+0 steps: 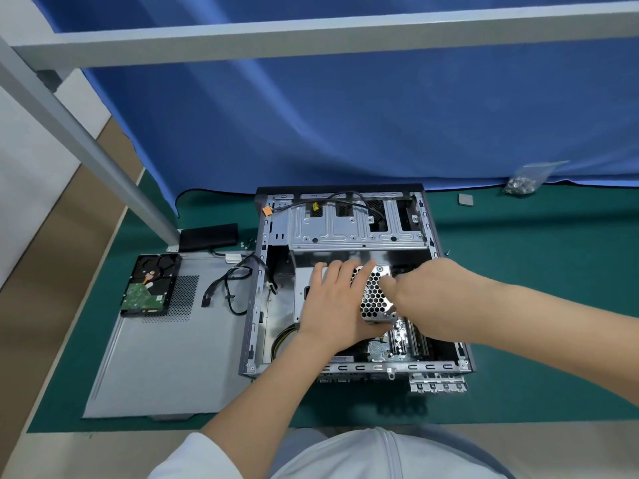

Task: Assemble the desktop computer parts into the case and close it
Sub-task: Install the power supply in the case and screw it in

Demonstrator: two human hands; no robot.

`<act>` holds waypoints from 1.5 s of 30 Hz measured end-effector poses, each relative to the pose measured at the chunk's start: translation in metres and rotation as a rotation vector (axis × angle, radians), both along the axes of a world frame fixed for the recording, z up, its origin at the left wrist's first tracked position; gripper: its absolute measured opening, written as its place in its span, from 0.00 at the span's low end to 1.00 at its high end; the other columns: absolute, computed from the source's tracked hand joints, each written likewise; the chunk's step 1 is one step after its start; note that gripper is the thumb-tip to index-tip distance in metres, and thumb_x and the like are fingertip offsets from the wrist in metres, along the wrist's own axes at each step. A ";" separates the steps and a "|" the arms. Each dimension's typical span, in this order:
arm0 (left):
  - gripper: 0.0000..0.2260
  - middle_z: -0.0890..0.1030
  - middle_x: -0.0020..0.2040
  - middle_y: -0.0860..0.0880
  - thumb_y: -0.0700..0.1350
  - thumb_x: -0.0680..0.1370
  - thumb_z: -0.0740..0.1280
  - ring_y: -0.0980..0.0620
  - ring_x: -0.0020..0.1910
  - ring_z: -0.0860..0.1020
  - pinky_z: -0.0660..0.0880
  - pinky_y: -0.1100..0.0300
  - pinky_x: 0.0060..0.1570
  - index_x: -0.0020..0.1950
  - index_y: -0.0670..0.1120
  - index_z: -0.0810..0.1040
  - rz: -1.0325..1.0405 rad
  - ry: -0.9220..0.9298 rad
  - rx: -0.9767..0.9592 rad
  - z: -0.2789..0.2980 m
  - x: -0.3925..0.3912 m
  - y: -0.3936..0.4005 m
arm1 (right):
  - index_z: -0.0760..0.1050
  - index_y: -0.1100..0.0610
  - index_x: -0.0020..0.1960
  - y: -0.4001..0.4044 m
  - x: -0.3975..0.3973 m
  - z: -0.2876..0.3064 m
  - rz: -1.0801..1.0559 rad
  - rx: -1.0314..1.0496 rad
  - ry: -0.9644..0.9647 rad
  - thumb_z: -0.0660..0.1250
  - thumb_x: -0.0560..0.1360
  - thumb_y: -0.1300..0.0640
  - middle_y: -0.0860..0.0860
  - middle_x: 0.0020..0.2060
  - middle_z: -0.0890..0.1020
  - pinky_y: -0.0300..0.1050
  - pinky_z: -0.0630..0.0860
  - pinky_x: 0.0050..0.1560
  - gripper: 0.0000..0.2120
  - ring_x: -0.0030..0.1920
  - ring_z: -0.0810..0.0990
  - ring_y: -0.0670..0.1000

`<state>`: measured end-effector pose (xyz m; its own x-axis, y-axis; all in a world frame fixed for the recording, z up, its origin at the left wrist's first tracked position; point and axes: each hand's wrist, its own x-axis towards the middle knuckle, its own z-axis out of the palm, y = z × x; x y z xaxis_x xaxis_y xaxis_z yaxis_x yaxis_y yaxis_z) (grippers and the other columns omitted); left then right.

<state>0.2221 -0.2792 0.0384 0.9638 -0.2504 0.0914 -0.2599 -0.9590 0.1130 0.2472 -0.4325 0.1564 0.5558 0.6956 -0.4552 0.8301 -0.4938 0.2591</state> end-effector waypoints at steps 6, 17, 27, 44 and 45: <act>0.46 0.71 0.64 0.50 0.77 0.64 0.58 0.47 0.62 0.69 0.60 0.47 0.67 0.73 0.49 0.65 -0.005 -0.013 0.003 0.000 0.001 -0.001 | 0.65 0.56 0.38 0.003 0.000 -0.001 0.066 0.042 -0.028 0.60 0.70 0.60 0.48 0.26 0.64 0.42 0.52 0.27 0.04 0.24 0.60 0.49; 0.47 0.69 0.66 0.50 0.76 0.63 0.54 0.48 0.64 0.67 0.59 0.46 0.67 0.75 0.50 0.61 -0.009 0.011 0.003 -0.001 0.002 0.001 | 0.63 0.55 0.32 0.014 0.000 0.001 -0.232 0.020 0.063 0.58 0.76 0.59 0.48 0.29 0.66 0.41 0.57 0.27 0.13 0.27 0.63 0.48; 0.46 0.71 0.65 0.49 0.76 0.63 0.61 0.46 0.62 0.69 0.62 0.45 0.65 0.73 0.48 0.64 -0.014 -0.009 -0.005 0.001 0.000 -0.001 | 0.59 0.57 0.31 0.013 0.005 0.012 0.106 -0.007 -0.062 0.59 0.74 0.61 0.56 0.27 0.63 0.41 0.53 0.27 0.15 0.25 0.59 0.49; 0.46 0.70 0.65 0.50 0.76 0.64 0.58 0.48 0.64 0.68 0.59 0.47 0.67 0.75 0.50 0.62 -0.002 0.011 0.009 0.004 0.000 -0.001 | 0.61 0.62 0.70 0.012 0.002 0.005 -0.255 0.037 0.047 0.60 0.78 0.61 0.48 0.37 0.69 0.43 0.62 0.29 0.22 0.38 0.73 0.54; 0.46 0.70 0.65 0.50 0.76 0.64 0.58 0.47 0.64 0.68 0.59 0.47 0.67 0.75 0.50 0.62 -0.005 0.013 0.009 0.003 0.000 -0.001 | 0.65 0.60 0.66 0.013 0.000 0.004 -0.225 0.041 0.030 0.61 0.77 0.62 0.47 0.34 0.65 0.42 0.59 0.28 0.18 0.33 0.69 0.52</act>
<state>0.2225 -0.2803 0.0419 0.9636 -0.2562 0.0770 -0.2635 -0.9586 0.1077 0.2474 -0.4197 0.1606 0.6857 0.5742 -0.4474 0.7050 -0.6768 0.2120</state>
